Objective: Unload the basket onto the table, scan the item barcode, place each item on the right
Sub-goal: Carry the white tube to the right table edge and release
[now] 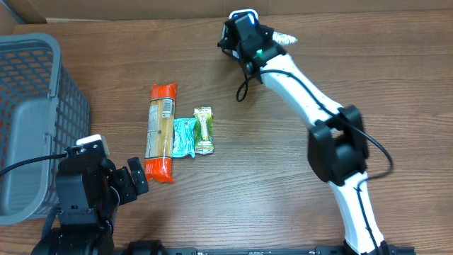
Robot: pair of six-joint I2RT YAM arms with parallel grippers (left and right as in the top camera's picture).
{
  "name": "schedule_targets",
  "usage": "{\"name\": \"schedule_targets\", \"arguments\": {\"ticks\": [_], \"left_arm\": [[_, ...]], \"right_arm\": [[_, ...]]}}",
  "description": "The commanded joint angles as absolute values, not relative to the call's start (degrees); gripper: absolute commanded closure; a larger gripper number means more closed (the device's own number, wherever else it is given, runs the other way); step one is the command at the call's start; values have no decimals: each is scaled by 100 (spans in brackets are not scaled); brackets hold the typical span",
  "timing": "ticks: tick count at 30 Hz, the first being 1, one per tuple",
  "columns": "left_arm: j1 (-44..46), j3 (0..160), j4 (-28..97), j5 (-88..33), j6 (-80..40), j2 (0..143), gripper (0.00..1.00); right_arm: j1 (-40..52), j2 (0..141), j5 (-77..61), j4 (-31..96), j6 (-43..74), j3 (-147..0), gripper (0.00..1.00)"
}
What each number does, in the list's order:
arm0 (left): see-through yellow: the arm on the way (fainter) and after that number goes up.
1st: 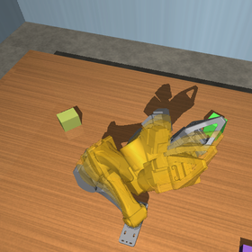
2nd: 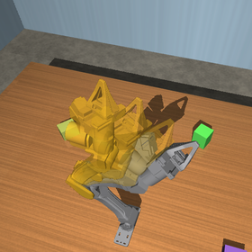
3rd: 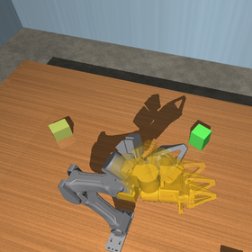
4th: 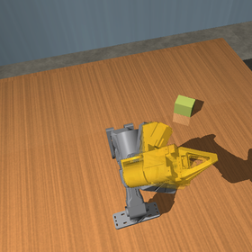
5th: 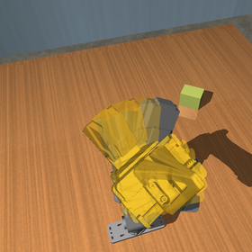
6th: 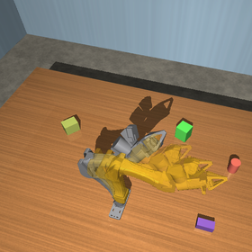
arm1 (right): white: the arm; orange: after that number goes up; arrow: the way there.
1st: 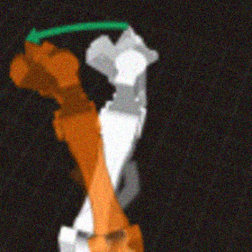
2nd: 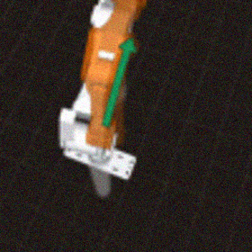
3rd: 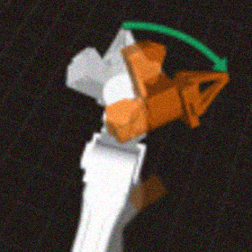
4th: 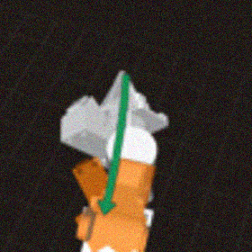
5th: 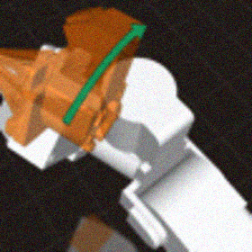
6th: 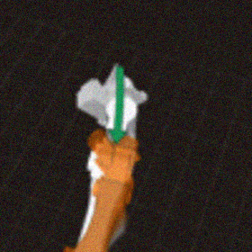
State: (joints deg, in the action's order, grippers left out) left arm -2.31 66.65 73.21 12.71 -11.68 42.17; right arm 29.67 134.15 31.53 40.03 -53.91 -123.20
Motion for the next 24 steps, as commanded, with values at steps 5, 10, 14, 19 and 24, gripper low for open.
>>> {"name": "schedule_targets", "arguments": {"ticks": [5, 10, 14, 19, 24], "left_arm": [[-261, 6646, 7308, 1363, -1225, 4198, 1], [-261, 6646, 7310, 1363, -1225, 4198, 0], [-261, 6646, 7312, 1365, -1225, 4198, 0], [-261, 6646, 7328, 1363, -1225, 4198, 1], [-261, 6646, 7328, 1365, -1225, 4198, 0]], "right_arm": [[2493, 10947, 620, 5662, -1435, -12490, 96], [1664, 10575, -388, 6987, 587, -12490, 96], [746, 10659, -976, 7699, 1243, -12311, 96], [-563, 10685, -1452, 7290, 2322, -11037, 96], [-1356, 10685, -1682, 6165, 3089, -9555, 96]]}}
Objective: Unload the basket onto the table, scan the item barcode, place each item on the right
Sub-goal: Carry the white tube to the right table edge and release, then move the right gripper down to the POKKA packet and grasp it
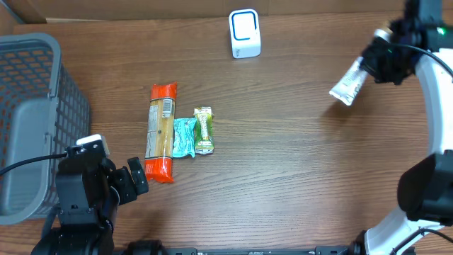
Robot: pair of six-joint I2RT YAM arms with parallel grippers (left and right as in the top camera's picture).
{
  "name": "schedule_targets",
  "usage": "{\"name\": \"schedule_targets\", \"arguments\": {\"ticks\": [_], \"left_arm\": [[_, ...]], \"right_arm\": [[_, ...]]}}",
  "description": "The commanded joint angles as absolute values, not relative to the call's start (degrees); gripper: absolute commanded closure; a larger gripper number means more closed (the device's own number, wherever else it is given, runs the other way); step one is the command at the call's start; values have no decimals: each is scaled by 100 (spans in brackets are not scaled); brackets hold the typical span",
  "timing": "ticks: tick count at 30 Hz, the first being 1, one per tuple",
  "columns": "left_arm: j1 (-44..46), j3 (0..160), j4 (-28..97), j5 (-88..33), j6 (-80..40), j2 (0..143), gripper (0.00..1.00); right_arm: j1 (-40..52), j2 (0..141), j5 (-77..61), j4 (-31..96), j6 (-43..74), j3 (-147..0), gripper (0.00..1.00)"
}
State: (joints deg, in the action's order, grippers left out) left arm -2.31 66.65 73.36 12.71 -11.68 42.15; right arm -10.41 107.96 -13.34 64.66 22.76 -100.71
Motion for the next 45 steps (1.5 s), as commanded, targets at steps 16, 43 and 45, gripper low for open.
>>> {"name": "schedule_targets", "arguments": {"ticks": [16, 43, 45], "left_arm": [[-261, 6646, 7328, 1365, -1225, 4198, 0], [-261, 6646, 7328, 1363, -1225, 4198, 0], [-261, 6646, 7328, 1365, -1225, 4198, 0]], "right_arm": [[-2460, 10683, -1540, 5019, 2751, -7813, 19], [2836, 11539, -2408, 5096, 1951, -9408, 15], [3105, 11710, -2410, 4932, 2106, -9408, 19]]}}
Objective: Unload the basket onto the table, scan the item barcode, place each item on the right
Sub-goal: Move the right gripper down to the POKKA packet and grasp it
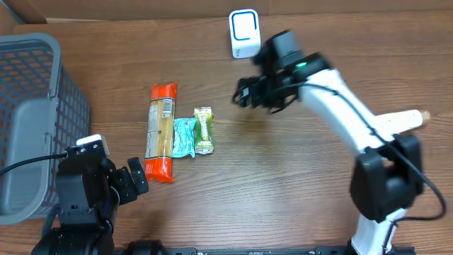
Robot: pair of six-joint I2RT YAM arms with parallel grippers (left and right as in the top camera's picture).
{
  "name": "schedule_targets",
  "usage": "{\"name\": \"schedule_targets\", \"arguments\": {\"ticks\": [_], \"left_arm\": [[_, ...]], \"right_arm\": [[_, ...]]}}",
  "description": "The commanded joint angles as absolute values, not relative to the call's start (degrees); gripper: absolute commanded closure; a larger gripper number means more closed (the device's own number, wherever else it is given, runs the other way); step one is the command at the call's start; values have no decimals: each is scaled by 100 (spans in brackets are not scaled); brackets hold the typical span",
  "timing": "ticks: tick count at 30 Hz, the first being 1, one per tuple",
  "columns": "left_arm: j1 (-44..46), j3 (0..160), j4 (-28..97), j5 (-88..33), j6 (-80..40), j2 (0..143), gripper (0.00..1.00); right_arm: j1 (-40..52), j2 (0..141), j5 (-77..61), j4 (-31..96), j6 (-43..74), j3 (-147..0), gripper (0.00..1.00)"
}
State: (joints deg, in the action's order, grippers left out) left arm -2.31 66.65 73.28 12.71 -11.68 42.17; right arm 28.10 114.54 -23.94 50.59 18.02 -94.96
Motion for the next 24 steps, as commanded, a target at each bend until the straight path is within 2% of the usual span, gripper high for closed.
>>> {"name": "schedule_targets", "arguments": {"ticks": [1, 5, 13, 19, 22, 24], "left_arm": [[-261, 6646, 7328, 1365, -1225, 4198, 0], [-261, 6646, 7328, 1365, -1225, 4198, 0], [-261, 6646, 7330, 1363, -1225, 4198, 0], [-261, 6646, 7330, 1365, -1225, 4198, 0], [-261, 6646, 7330, 1365, -1225, 4198, 0], [-261, 6646, 7330, 1365, -1225, 4198, 1]], "right_arm": [[3240, 11797, -2412, 4845, 2137, -9408, 21], [3795, 12202, -2370, 4445, 2147, -9408, 32], [3992, 12433, -1876, 4473, 2147, -9408, 44], [3868, 12433, -1173, 5028, 2270, -9408, 44], [3669, 12433, -1323, 5201, 2174, -9408, 45], [3583, 12433, -1793, 5153, 1636, -9408, 45]]}}
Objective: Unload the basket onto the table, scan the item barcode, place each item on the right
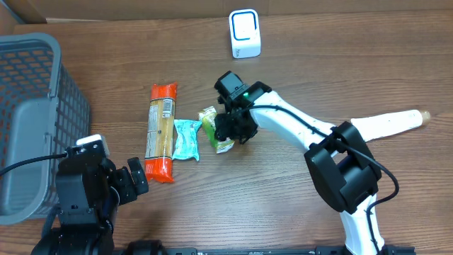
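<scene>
The white scanner (pixel 244 33) stands at the table's far edge. My right gripper (pixel 228 129) is down on a green snack packet (pixel 211 126) that lies tilted mid-table; the wrist hides its fingers, so its hold cannot be judged. Left of it lie a teal packet (pixel 187 139) and a long orange pasta pack (pixel 161 132). A white tube (pixel 389 122) lies at the right. My left gripper (pixel 138 178) rests near the front left, open and holding nothing.
A grey mesh basket (pixel 32 85) fills the left edge of the table. The left arm's base (pixel 81 198) sits in front of it. The right arm's links (pixel 340 170) reach across the right half of the table.
My right gripper went from below the scanner down and left onto the green packet. The packet has turned and shifted slightly to the right; the teal packet has turned a little too.
My right gripper first held the white tube up at the scanner. Then it held the tube out at the far right. Later the tube lay on the table at the right and the gripper was empty near the scanner. Now it sits on the green packet.
</scene>
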Robot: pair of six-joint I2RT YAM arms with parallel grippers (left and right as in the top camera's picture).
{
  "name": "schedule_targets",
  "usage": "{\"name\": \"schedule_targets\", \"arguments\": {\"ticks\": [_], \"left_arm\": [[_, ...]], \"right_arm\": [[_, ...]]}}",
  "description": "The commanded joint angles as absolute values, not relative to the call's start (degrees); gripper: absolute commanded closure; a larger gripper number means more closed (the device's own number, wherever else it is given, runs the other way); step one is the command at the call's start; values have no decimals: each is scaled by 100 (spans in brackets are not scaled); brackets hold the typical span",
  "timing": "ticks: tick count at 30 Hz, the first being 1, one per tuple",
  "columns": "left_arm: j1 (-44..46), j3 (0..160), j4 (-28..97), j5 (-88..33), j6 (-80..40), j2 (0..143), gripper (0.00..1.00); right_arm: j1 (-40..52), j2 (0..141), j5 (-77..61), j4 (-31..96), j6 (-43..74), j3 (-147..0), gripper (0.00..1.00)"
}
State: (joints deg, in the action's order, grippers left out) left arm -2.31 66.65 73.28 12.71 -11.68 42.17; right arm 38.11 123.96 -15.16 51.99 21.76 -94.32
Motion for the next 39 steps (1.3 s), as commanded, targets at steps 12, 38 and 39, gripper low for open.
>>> {"name": "schedule_targets", "arguments": {"ticks": [12, 38, 39], "left_arm": [[-261, 6646, 7330, 1365, -1225, 4198, 0], [-261, 6646, 7330, 1365, -1225, 4198, 0], [-261, 6646, 7330, 1365, -1225, 4198, 1]], "right_arm": [[3627, 12433, -2152, 5089, 550, -9408, 59], [3750, 12425, -375, 5461, 2132, -10119, 85], [3782, 12425, -36, 5603, 2167, -10202, 89]]}}
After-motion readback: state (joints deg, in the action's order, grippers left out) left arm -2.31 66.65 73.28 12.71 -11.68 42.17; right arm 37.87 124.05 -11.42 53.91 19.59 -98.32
